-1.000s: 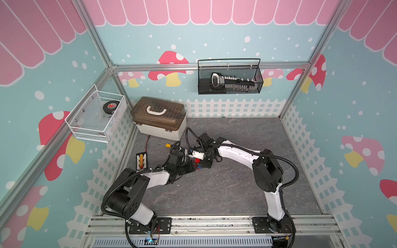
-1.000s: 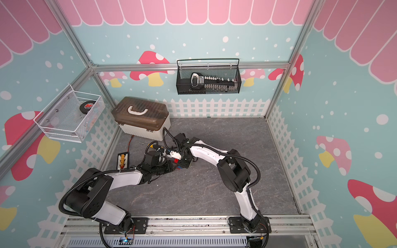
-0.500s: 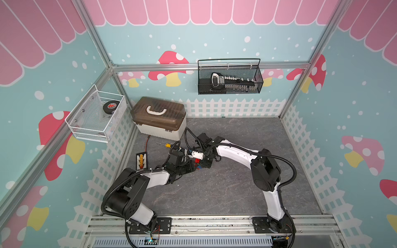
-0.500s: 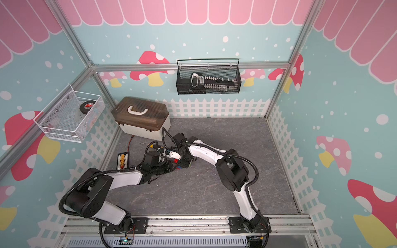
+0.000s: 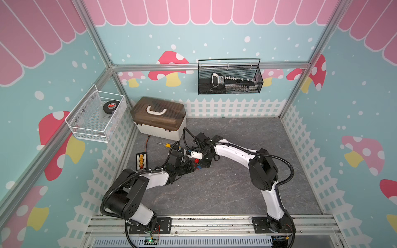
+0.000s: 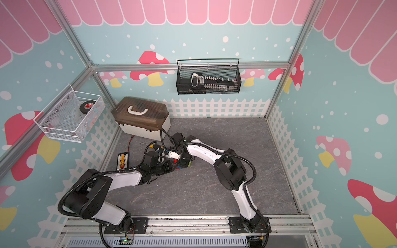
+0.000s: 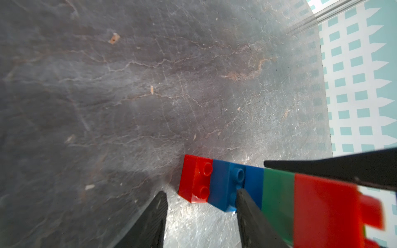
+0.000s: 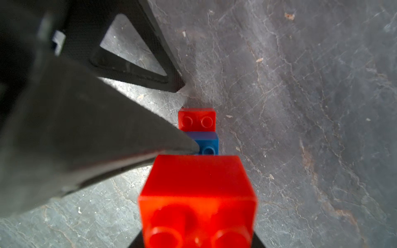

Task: Assemble the letter y with lego
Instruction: Assemble the lego brick with the lego brick.

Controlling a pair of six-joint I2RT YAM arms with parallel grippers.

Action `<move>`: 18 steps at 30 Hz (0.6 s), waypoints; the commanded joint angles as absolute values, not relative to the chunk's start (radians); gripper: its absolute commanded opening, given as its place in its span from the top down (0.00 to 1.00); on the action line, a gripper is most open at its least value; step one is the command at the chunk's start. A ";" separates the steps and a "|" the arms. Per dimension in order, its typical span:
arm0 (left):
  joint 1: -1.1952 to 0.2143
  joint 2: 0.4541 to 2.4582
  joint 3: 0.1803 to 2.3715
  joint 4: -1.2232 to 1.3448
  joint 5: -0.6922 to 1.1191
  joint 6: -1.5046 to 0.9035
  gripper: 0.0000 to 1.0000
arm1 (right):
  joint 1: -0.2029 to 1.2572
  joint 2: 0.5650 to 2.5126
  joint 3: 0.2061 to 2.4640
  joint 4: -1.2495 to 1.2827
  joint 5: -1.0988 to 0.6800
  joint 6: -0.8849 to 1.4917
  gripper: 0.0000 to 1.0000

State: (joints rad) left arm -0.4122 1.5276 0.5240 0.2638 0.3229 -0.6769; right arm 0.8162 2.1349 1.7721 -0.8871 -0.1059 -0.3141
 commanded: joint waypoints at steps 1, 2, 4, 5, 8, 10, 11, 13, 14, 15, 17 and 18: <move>-0.387 1.498 0.490 0.202 0.299 -0.676 0.45 | 0.824 2.189 1.782 -0.942 -0.080 -0.329 0.78; -0.386 1.491 0.489 0.196 0.299 -0.676 0.44 | 0.824 2.189 1.784 -0.943 -0.079 -0.328 0.78; -0.385 1.475 0.484 0.188 0.297 -0.676 0.43 | 0.825 2.191 1.790 -0.949 -0.077 -0.327 0.78; -0.382 1.466 0.482 0.186 0.295 -0.678 0.43 | 0.824 2.191 1.791 -0.948 -0.077 -0.325 0.78; -0.380 1.452 0.477 0.178 0.290 -0.677 0.42 | 0.825 2.196 1.805 -0.959 -0.077 -0.325 0.78; -0.376 1.445 0.474 0.177 0.294 -0.678 0.42 | 0.827 2.201 1.817 -0.968 -0.071 -0.322 0.78; -0.376 1.441 0.470 0.177 0.291 -0.680 0.42 | 0.827 2.203 1.822 -0.971 -0.071 -0.323 0.78; -0.374 1.437 0.463 0.180 0.286 -0.680 0.42 | 0.827 2.201 1.825 -0.972 -0.075 -0.323 0.78; -0.371 1.437 0.463 0.176 0.283 -0.680 0.42 | 0.827 2.203 1.828 -0.971 -0.073 -0.321 0.78; -0.370 1.437 0.459 0.176 0.281 -0.681 0.42 | 0.827 2.203 1.830 -0.971 -0.075 -0.322 0.78; -0.362 1.436 0.451 0.184 0.283 -0.686 0.42 | 0.828 2.208 1.832 -0.975 -0.080 -0.321 0.78; -0.361 1.433 0.449 0.184 0.282 -0.688 0.42 | 0.828 2.211 1.834 -0.976 -0.078 -0.321 0.78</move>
State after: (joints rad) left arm -0.3717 1.4517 0.4686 0.1848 0.3027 -0.6773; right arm 0.8246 2.1666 1.8191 -0.9268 -0.0872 -0.3134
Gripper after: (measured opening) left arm 0.583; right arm 0.331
